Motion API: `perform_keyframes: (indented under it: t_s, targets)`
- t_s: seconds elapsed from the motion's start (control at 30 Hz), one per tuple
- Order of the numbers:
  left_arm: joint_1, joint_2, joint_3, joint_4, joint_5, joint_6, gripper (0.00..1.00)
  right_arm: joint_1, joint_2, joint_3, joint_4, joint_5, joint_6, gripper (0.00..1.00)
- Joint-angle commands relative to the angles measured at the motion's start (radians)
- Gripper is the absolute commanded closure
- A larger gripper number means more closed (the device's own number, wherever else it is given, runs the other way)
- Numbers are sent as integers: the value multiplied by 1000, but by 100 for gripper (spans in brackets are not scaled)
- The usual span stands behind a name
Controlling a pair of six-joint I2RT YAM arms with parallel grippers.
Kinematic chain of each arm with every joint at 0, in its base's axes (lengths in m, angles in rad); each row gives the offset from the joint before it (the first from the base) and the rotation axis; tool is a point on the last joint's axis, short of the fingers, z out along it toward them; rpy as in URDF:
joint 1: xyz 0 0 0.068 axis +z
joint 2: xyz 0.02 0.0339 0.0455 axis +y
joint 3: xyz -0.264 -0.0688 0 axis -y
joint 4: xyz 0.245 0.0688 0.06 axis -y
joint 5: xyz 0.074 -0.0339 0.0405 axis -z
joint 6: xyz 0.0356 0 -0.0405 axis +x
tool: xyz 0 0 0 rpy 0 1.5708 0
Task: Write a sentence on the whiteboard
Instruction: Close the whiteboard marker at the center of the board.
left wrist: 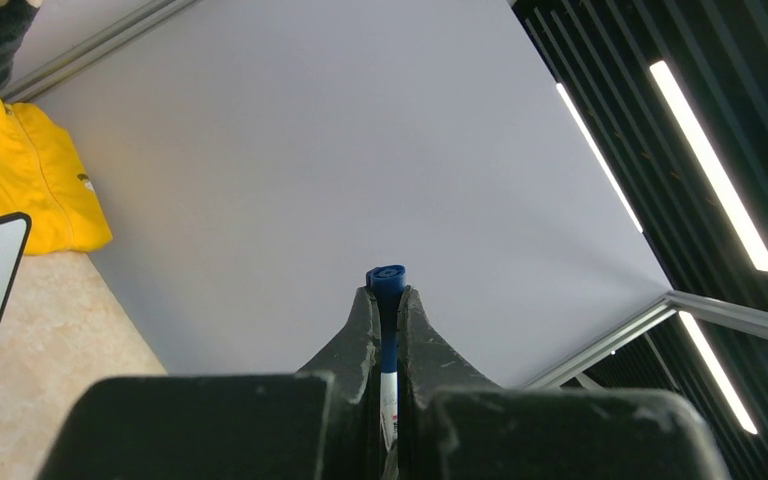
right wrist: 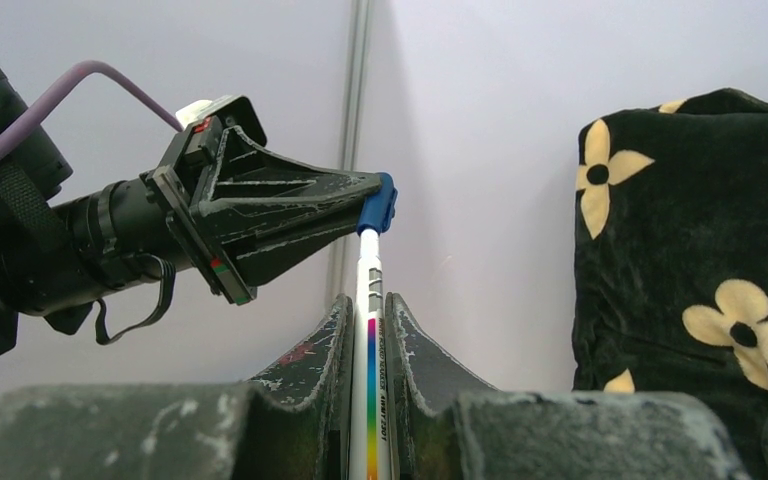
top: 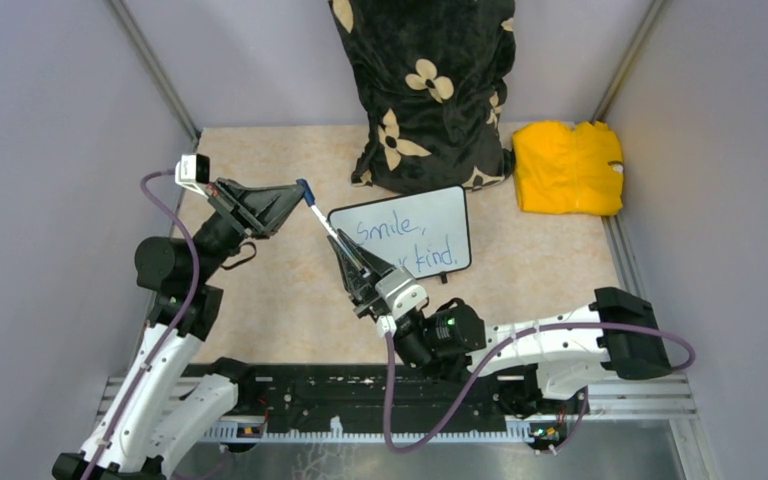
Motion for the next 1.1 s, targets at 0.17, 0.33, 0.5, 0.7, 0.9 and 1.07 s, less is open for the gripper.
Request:
perform_keyframes:
  t_s: [0.17, 0.33, 0.5, 0.7, 0.9, 1.07]
  targets:
    - [-32, 2, 37, 28, 23, 24, 100, 13, 3, 51, 49, 15, -12, 100]
    - [-62, 1, 17, 28, -9, 30, 100, 12, 30, 62, 77, 32, -33, 100]
    - [-98, 2, -1, 31, -67, 36, 100, 13, 108, 118, 183, 108, -135, 100]
    - [-120, 9, 5, 32, -106, 48, 100, 13, 164, 173, 249, 149, -203, 100]
    - [-154, 22, 1, 42, -110, 60, 100, 13, 182, 189, 261, 153, -214, 100]
    - [-181, 25, -7, 40, -114, 77, 100, 13, 179, 185, 262, 152, -215, 100]
